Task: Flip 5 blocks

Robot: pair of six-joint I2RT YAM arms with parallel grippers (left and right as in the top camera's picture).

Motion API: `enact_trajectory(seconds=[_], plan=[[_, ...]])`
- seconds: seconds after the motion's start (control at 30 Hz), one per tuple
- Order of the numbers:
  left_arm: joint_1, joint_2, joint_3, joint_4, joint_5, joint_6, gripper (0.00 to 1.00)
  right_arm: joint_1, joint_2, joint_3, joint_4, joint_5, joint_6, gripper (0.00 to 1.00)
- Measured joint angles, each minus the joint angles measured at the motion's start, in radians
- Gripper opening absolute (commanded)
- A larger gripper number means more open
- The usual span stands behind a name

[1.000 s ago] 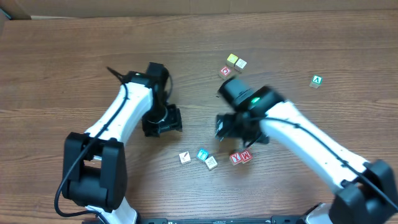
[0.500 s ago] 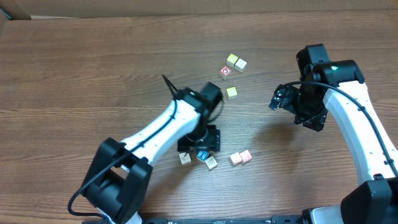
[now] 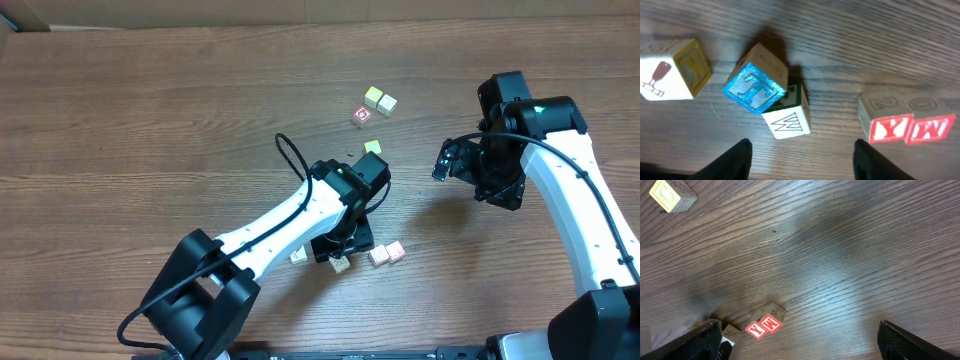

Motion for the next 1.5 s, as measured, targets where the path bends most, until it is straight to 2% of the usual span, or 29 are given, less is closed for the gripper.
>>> enact_trajectory(seconds=[0.3,0.43,0.57,0.93,1.0,1.07,1.27,1.5], plan=[[-0.002,0.044,-0.027,-0.019,0.017,-0.114,0.49,0.0,0.0,0.0,-0.01,0.0,-0.022,1.0],[-0.002,0.064,-0.039,-0.005,0.024,-0.126,0.48,0.0,0.0,0.0,-0.01,0.0,-0.028,1.0],[-0.002,0.066,-0.049,0.035,0.029,-0.135,0.41,0.0,0.0,0.0,-0.013,0.0,-0.028,1.0],[-0.002,0.066,-0.054,0.09,0.031,-0.14,0.36,0.0,0.0,0.0,-0.024,0.0,-0.039,1.0],[-0.005,0.066,-0.054,0.097,0.027,-0.142,0.23,0.0,0.0,0.0,-0.025,0.0,-0.041,1.0],[-0.011,0.066,-0.054,0.107,0.022,-0.143,0.17,0.0,0.0,0.0,-0.026,0.0,-0.043,1.0],[-0.022,0.066,-0.054,0.126,0.012,-0.14,0.21,0.0,0.0,0.0,-0.029,0.0,-0.048,1.0],[-0.022,0.066,-0.054,0.199,0.012,-0.129,0.2,0.0,0.0,0.0,-0.032,0.0,-0.05,1.0]])
